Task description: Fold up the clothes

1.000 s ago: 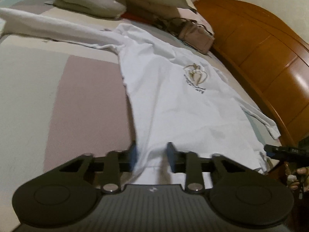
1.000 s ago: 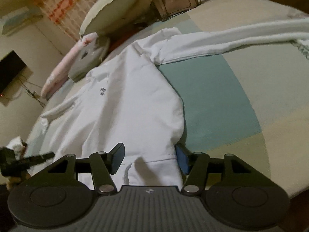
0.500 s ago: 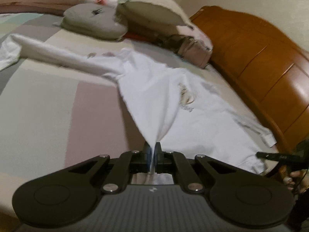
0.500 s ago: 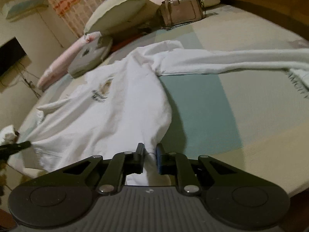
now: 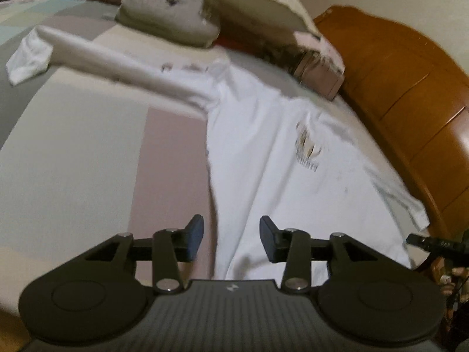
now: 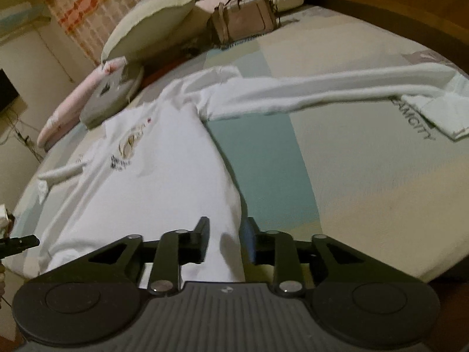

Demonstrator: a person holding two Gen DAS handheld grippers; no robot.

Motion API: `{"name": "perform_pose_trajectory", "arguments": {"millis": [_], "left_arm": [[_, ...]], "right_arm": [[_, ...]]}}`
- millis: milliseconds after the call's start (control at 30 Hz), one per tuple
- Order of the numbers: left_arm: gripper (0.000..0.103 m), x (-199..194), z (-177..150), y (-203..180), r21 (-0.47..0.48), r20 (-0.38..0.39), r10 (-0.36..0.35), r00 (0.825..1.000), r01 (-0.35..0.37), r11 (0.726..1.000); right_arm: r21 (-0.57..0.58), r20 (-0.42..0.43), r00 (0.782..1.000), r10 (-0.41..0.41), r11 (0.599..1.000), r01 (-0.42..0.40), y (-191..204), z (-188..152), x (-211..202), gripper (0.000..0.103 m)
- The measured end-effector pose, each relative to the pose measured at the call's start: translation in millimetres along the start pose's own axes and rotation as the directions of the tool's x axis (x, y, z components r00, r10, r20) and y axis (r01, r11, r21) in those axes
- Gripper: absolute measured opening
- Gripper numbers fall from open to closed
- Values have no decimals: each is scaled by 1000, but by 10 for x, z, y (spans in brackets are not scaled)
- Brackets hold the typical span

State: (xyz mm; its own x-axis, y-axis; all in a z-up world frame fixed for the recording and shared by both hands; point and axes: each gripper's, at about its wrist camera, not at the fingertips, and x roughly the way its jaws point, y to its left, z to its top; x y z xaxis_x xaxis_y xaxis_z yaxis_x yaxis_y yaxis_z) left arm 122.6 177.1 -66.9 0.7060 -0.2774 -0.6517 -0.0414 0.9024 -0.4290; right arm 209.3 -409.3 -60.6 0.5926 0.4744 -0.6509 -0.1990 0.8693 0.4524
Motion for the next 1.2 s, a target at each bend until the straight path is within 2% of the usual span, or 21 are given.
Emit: {"name": "perform_pose_trajectory", "arguments": {"millis": [167, 267, 333, 467, 600, 700, 800, 1100, 1167, 1200], "left_arm": [[47, 201, 223, -39, 23, 9, -35, 999, 35, 999], [47, 408, 352, -9, 3, -15, -59, 998, 59, 998], [47, 576, 455, 24, -13, -44, -72, 996, 71, 997], [48, 896, 632, 160, -63, -87, -76, 993, 70, 996], [54, 1227, 755, 300, -149, -139, -135, 981, 114, 982], [57, 1350, 824, 335, -170, -129, -172, 977, 149, 974], [59, 1472, 910, 354, -181, -126, -195, 973, 171, 968], [62, 1753, 1127, 334, -170, -85, -222, 971, 206, 964], [58, 1788, 1147, 339, -172, -74, -221, 972, 206, 963], [57, 1793, 1149, 329, -160, -74, -211, 975, 197, 967]], "right_arm": [[55, 1, 999, 48, 997, -48, -16, 194, 120, 47], [98, -22, 997, 79, 992, -76, -51, 333, 292, 51], [140, -47, 992, 119, 984, -111, -95, 434, 428, 60], [228, -69, 979, 190, 959, -170, -208, 662, 732, 64], [292, -84, 965, 247, 932, -213, -262, 879, 1096, 67], [317, -109, 953, 284, 918, -238, -207, 993, 1398, 68], [336, -90, 945, 315, 903, -269, -139, 1101, 1646, 69], [373, 38, 970, 242, 897, -238, -61, 1331, 1974, 67], [372, 52, 975, 214, 902, -218, -52, 1343, 2002, 62], [354, 48, 981, 187, 915, -191, -37, 1346, 2002, 53]]}}
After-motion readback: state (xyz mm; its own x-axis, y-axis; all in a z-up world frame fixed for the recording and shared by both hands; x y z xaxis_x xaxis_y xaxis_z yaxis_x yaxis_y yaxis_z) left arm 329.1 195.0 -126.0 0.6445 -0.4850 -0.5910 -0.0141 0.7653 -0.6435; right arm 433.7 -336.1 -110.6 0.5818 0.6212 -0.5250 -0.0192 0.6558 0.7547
